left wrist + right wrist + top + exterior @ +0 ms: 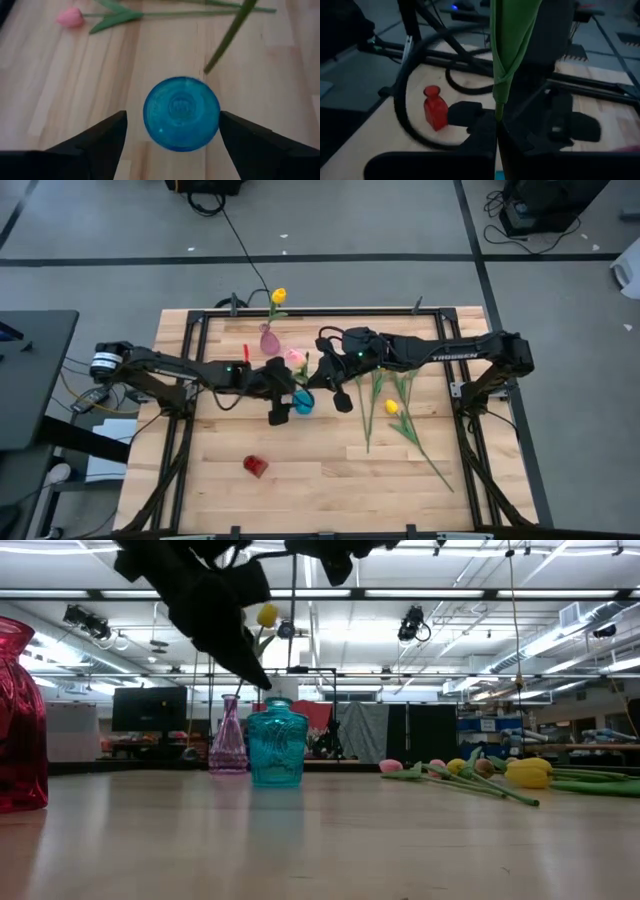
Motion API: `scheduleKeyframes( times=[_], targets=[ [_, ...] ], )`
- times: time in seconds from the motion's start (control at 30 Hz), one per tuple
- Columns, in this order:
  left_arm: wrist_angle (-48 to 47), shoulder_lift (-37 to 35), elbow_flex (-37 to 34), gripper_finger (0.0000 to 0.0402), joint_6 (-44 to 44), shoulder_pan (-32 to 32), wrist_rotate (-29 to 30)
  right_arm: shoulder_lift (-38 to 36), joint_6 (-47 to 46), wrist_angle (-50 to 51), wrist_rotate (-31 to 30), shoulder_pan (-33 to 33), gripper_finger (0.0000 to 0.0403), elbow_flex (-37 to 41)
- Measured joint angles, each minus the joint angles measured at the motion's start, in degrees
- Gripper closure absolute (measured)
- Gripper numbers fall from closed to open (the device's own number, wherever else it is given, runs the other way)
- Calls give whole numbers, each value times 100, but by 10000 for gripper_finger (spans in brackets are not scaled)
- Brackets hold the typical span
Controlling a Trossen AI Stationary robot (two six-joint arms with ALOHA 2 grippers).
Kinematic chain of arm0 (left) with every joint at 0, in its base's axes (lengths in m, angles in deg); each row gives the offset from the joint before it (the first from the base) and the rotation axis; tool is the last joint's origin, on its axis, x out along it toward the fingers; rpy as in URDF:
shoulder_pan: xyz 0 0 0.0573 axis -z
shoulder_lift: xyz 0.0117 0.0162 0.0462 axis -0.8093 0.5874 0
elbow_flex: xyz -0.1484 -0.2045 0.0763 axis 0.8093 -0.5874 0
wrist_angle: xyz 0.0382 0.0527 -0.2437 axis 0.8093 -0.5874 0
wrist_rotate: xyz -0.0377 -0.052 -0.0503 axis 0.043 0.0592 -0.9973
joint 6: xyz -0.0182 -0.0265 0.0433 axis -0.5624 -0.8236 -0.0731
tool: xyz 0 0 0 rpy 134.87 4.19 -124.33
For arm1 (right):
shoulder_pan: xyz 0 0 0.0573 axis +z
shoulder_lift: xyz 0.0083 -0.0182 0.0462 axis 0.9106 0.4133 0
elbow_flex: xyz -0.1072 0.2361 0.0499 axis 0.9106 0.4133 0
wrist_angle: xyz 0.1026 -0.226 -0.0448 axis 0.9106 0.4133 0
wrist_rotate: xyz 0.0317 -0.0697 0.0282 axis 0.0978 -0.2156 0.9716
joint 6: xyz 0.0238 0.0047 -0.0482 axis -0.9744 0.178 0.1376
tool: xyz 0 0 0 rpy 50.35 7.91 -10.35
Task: Sort flowers into vase by color
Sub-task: Put the pink flower into the blue flower vase
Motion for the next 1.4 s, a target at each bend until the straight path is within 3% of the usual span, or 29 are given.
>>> scheduleKeyframes(
  times=[0.2, 0.67, 0.97, 1.07, 1.23, 1.3, 1.4],
  targets=[
    [-120, -793, -466, 99, -115, -2, 139, 6, -170, -878, 30, -131, 387, 483],
    [226, -2567, -1339, 106, -171, 2, 831, 6, -442, -1899, 198, -429, 387, 1339],
    [306, -3004, -1438, 106, -284, 56, 809, 47, -515, -2628, -138, -432, 379, 1970],
    [486, -3147, -1433, 106, -147, 134, 806, 100, -558, -2759, -77, -430, 348, 2039],
    [892, -3372, -1425, 106, -8, 197, 809, 184, -690, -2739, -64, -430, 265, 2035],
    [797, -3435, -1425, 106, 10, 201, 807, 185, -834, -2219, 12, -446, 236, 1892],
    [710, -3527, -1427, 106, 98, 201, 806, 91, -790, -614, -26, -471, 203, 1464]
  ],
)
